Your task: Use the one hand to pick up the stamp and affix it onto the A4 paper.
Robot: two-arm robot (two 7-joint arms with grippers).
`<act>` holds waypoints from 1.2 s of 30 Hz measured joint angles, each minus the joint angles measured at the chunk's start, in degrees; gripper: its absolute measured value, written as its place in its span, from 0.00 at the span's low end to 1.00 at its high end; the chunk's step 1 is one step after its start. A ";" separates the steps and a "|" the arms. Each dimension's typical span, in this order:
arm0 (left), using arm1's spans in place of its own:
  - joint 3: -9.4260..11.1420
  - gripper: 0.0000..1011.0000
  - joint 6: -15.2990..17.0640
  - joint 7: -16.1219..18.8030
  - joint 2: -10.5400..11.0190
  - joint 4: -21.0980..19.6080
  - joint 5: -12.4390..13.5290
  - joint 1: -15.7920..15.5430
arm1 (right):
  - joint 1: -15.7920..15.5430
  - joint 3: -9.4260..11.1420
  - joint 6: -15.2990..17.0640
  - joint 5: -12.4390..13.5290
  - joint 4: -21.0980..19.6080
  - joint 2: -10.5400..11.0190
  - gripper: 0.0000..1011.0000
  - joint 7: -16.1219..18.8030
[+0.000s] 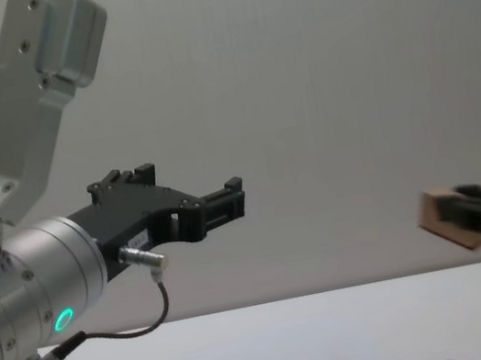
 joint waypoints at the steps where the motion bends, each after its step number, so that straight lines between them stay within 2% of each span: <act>1: 0.00 0.99 0.00 0.00 0.00 0.00 0.00 0.00 | -0.76 0.22 0.13 0.48 -0.63 0.49 0.21 -0.68; 8: 0.00 0.99 0.00 0.00 0.00 0.00 0.00 0.00 | -8.88 2.74 1.51 4.94 -5.66 5.55 0.21 -6.74; 16: 0.00 0.99 0.00 0.00 0.00 0.00 0.00 0.00 | -13.40 4.11 3.11 6.79 -6.75 8.80 0.21 -9.02; 24: 0.00 0.99 0.00 0.00 0.00 0.00 0.00 0.00 | -14.46 4.50 4.25 6.61 -5.68 10.08 0.21 -8.72; 36: 0.00 0.99 0.00 0.00 0.00 0.00 0.00 0.00 | -13.08 4.32 5.36 4.36 -3.18 10.25 0.21 -6.13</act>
